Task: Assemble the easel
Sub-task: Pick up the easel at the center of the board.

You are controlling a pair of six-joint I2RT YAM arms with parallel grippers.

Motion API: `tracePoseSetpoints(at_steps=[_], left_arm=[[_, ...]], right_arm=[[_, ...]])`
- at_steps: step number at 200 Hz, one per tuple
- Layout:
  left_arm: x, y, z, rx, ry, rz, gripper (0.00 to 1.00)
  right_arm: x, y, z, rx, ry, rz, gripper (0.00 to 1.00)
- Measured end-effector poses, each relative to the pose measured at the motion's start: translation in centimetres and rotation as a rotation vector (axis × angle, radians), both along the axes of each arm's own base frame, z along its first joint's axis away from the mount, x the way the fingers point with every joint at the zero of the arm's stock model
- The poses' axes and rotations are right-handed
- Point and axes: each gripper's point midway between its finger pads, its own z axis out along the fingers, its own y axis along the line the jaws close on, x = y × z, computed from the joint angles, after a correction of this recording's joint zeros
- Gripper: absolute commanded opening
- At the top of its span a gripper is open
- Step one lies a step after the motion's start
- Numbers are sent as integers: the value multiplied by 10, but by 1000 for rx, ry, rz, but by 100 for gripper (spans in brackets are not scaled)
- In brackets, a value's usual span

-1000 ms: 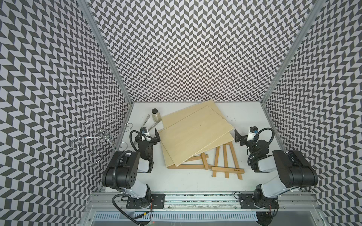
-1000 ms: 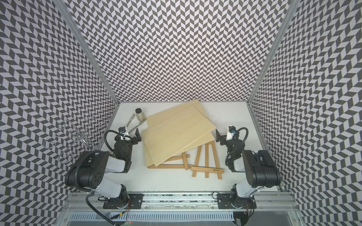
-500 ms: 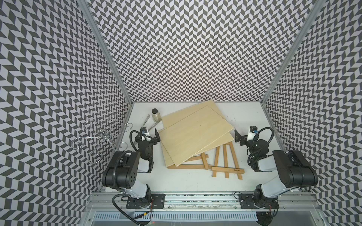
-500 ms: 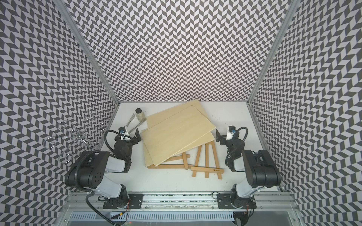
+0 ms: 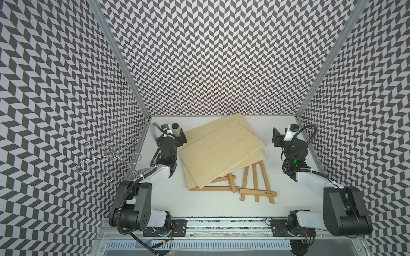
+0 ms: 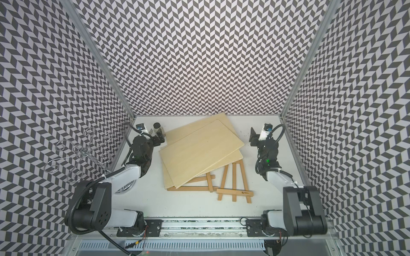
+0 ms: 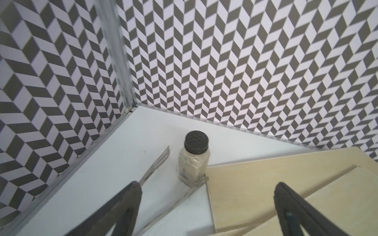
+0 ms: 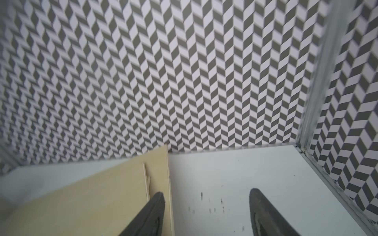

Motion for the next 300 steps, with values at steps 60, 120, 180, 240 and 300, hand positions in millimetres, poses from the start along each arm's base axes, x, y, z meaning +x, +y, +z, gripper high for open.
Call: tracePoseSetpoints(at_steps=[60,120,180,240,300], left_arm=[[-25,-77,-51,-89,230,-190,99],[-21,-112,-64,-56,326,-272,99],[-49,-211,-44,7,369,-544,99],[-53,-211,-47,-15,427,-553,99],[-49,-208,-38,-36,418,-546,99]], right_arm=[[-38,-9,-44,268,251,-101,67],[-75,7,-111,376,554,-80,68],[-124,72,-177,256,950,102,69],[-145,77,-210,165,1127,96,61],[-144,71,-235,134,1204,39,46]])
